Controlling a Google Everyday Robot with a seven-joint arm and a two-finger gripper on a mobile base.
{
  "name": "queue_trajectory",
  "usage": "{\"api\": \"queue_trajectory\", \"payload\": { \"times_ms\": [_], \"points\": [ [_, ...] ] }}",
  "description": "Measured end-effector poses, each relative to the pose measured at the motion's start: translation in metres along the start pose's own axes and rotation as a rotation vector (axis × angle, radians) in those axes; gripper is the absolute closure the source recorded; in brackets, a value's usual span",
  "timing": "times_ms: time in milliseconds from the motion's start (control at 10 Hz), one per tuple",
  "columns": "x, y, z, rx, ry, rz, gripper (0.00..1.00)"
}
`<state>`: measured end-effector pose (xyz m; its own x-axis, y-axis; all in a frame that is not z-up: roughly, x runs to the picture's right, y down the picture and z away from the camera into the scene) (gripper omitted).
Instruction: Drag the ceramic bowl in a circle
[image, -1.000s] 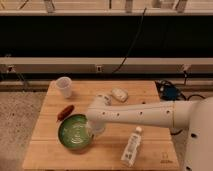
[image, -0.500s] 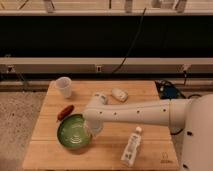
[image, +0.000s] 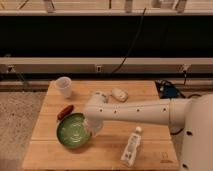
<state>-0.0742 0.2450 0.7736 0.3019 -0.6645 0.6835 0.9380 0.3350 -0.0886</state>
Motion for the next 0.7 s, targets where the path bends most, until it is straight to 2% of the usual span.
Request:
{"api": "queue_trajectory", "payload": {
  "times_ms": [700],
  "points": [
    [0.002,0.018,-0.007,0.017,0.003,0.028,1.00]
  ]
}}
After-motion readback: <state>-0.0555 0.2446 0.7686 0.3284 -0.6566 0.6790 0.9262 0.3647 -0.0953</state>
